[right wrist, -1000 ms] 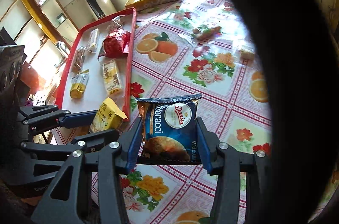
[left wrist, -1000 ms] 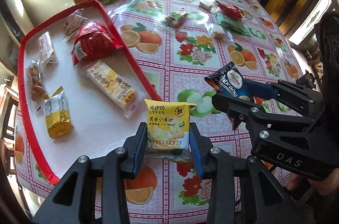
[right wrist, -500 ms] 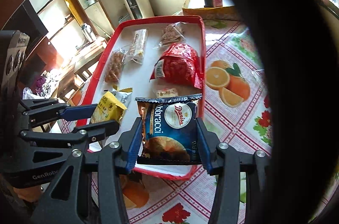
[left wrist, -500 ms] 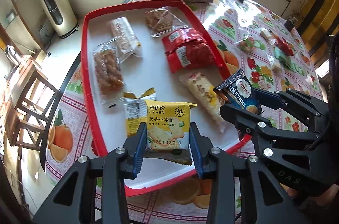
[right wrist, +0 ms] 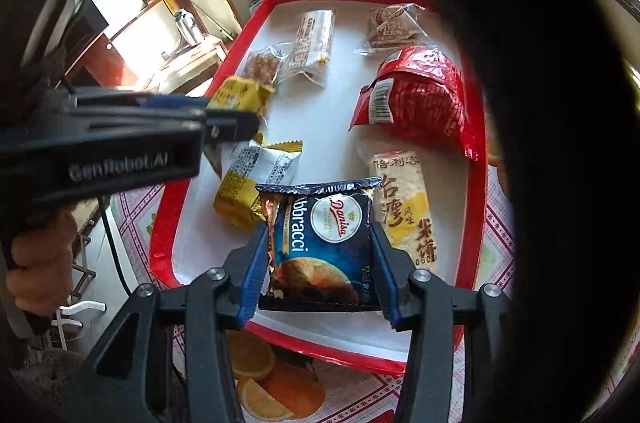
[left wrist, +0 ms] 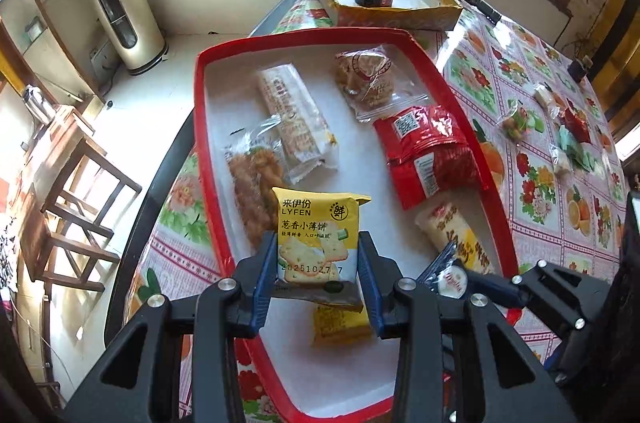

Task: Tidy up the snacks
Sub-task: 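Open both tools to drop the two packets into the tray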

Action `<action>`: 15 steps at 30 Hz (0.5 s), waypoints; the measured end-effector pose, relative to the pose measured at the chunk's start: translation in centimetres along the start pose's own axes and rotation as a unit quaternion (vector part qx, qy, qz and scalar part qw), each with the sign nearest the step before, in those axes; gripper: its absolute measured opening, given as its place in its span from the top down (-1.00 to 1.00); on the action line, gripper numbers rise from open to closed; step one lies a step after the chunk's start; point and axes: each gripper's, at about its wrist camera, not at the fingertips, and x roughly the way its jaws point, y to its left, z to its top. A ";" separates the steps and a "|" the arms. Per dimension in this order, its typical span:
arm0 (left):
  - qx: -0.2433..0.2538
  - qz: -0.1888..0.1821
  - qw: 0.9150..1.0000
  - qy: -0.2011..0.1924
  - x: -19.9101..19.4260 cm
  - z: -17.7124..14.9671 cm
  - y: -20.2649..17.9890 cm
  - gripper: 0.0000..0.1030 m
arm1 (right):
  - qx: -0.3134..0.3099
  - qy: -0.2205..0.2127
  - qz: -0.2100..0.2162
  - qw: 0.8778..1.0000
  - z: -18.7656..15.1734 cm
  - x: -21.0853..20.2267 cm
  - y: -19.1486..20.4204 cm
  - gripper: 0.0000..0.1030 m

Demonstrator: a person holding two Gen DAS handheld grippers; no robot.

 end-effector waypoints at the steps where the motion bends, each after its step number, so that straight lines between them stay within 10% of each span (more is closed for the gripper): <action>1: 0.003 -0.008 1.000 0.003 0.2 0.5 -0.2 0.26 | 0.001 0.002 -0.002 1.000 0.1 0.4 -0.1 0.03; 15: -0.005 -0.018 0.999 0.038 4.0 4.1 -1.2 0.21 | 0.000 -0.013 -0.013 1.000 1.7 2.3 -0.4 -0.02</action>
